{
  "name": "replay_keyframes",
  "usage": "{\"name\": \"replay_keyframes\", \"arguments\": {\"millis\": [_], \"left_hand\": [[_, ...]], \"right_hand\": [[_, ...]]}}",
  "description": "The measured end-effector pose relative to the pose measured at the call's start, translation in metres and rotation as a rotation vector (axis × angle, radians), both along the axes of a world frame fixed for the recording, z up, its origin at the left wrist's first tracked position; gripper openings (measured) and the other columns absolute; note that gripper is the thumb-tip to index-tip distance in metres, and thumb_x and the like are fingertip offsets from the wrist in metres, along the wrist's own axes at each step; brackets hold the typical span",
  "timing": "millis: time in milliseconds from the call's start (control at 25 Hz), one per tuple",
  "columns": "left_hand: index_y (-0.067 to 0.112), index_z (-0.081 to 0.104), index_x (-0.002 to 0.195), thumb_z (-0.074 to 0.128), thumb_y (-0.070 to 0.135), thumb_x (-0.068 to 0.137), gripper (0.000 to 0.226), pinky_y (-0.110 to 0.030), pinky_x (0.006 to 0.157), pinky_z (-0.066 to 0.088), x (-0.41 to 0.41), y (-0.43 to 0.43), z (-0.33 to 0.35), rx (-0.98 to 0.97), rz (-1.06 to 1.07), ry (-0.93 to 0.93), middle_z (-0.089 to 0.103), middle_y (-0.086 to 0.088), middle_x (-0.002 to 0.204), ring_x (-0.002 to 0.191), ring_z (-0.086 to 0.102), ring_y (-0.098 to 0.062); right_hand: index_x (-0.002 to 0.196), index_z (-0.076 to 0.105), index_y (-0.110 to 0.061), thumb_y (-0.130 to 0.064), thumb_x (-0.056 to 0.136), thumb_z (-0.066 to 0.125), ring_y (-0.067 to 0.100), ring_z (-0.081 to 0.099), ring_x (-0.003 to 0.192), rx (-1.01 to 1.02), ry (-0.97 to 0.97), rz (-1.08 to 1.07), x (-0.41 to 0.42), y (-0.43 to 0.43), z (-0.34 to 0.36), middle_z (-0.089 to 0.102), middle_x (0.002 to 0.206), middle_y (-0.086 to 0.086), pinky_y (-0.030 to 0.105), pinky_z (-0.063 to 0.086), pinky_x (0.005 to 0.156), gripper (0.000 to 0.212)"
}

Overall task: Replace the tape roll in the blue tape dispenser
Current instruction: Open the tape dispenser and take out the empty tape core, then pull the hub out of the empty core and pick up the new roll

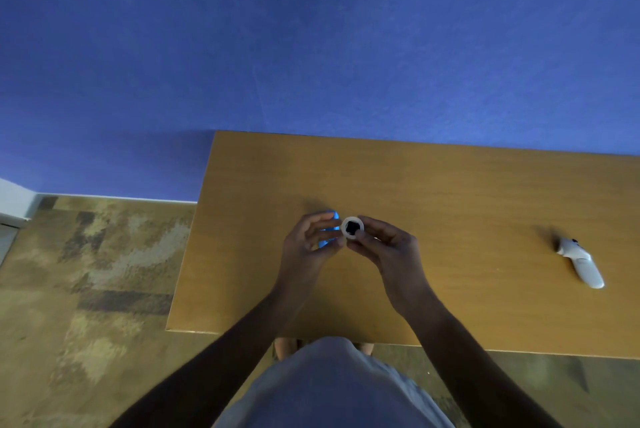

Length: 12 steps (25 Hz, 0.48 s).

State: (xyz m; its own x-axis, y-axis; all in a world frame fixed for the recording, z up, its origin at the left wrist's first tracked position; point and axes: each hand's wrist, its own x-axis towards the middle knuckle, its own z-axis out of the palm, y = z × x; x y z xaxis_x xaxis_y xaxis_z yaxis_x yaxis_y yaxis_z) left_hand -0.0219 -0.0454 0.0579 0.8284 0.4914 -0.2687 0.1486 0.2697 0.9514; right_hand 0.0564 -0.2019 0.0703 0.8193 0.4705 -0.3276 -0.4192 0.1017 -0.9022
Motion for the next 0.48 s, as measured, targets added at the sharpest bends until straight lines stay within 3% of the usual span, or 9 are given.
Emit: {"name": "replay_keyframes", "arguments": {"millis": [160,320,480], "left_hand": [[0.022,0.079,0.115,0.093,0.013,0.081,0.038,-0.024,0.085,0.063,-0.012,-0.004,0.011,0.255,-0.023,0.018,0.079,0.004,0.117,0.107,0.077,-0.01],[0.012,0.082,0.111,0.09,0.033,0.083,0.035,-0.037,0.08,0.066,-0.022,-0.003,0.016,0.562,-0.052,-0.086,0.076,0.0,0.106,0.094,0.077,-0.014],[0.013,0.084,0.112,0.089,0.015,0.087,0.025,-0.039,0.078,0.065,-0.024,0.002,0.019,0.843,-0.12,-0.119,0.075,-0.002,0.101,0.089,0.076,-0.015]], "right_hand": [[0.108,0.087,-0.02,-0.028,0.085,0.088,0.021,0.082,0.099,-0.072,-0.101,-0.016,-0.016,0.002,-0.002,0.085,0.103,0.013,0.042,0.069,0.092,0.025],[0.102,0.089,-0.024,-0.025,0.081,0.089,0.022,0.083,0.093,-0.108,-0.131,-0.048,-0.023,0.001,0.003,0.088,0.095,0.006,0.04,0.07,0.089,0.021],[0.099,0.089,-0.021,-0.006,0.087,0.087,0.02,0.083,0.088,-0.124,-0.108,-0.068,-0.025,0.0,0.005,0.088,0.092,0.008,0.034,0.07,0.083,0.019]]}}
